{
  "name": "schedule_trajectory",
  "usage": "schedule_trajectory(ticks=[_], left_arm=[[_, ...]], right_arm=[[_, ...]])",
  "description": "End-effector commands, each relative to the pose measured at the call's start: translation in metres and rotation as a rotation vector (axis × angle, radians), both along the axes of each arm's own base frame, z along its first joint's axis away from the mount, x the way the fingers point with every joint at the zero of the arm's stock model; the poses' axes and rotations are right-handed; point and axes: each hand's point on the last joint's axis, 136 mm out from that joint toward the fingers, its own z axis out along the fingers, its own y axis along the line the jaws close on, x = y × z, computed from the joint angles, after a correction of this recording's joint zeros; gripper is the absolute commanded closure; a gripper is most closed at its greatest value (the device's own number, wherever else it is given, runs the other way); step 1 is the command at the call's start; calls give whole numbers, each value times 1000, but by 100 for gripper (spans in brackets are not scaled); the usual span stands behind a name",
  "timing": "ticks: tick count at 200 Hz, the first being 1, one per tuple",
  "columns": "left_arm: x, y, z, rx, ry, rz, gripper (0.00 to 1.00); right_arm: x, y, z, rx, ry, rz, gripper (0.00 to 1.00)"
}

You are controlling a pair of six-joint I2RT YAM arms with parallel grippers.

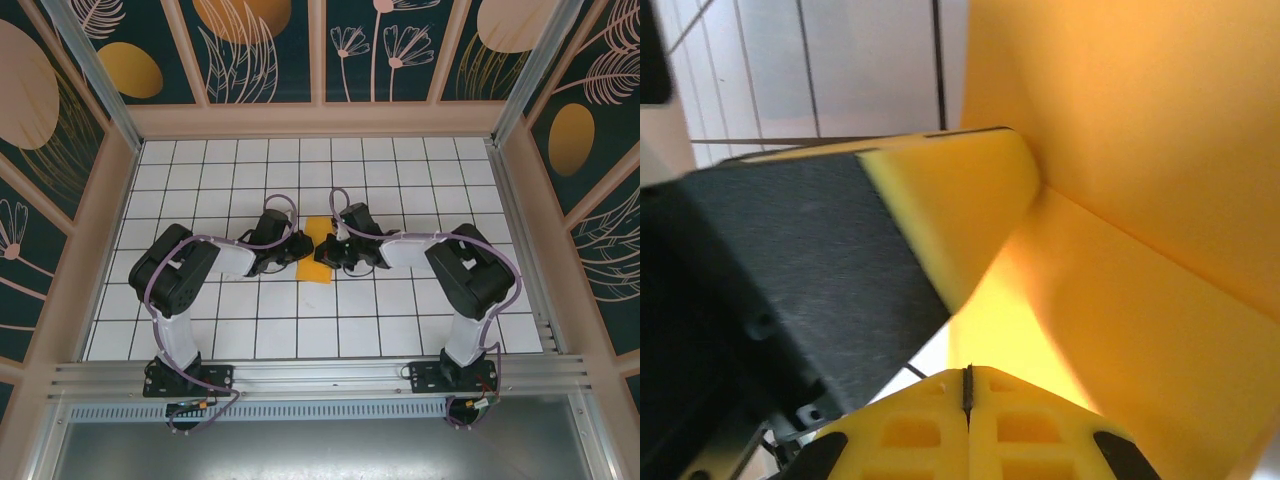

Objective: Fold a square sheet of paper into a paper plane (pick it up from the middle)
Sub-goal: Fold the triangle a second time at the center of the table.

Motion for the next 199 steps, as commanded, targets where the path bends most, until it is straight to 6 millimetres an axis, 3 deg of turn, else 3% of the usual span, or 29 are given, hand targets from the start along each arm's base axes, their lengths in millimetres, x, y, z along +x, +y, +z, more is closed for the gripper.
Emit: schedule_trajectory(ticks=[1,34,65,92,112,146,177,199], left_arm=[[-6,14,-22,67,73,24,88],[-5,11,-17,51,61,17,85],[2,5,5,31,0,-9,79],[9,3,35,10,-70,-14,69],[6,3,45,-6,-78,-16,70],[-7,-2,40,-68,-41,-45,81],[-11,-13,30,-129,-15,-81,83],[-6,-8,12,-91,13,-38,84]], right_arm=[[-7,-4,-13,-34,31,11,100],[-15,-21,-40,-107,72,-6,100],[-26,-32,-59,-148,113,-12,100],[-30,-38,-66,-172,124,-21,100],[-29,-39,-64,-174,117,-26,100],[-25,-37,-62,-176,108,-24,100],[-23,-38,-62,-181,103,-27,100],[-25,-41,-66,-198,111,-30,100]])
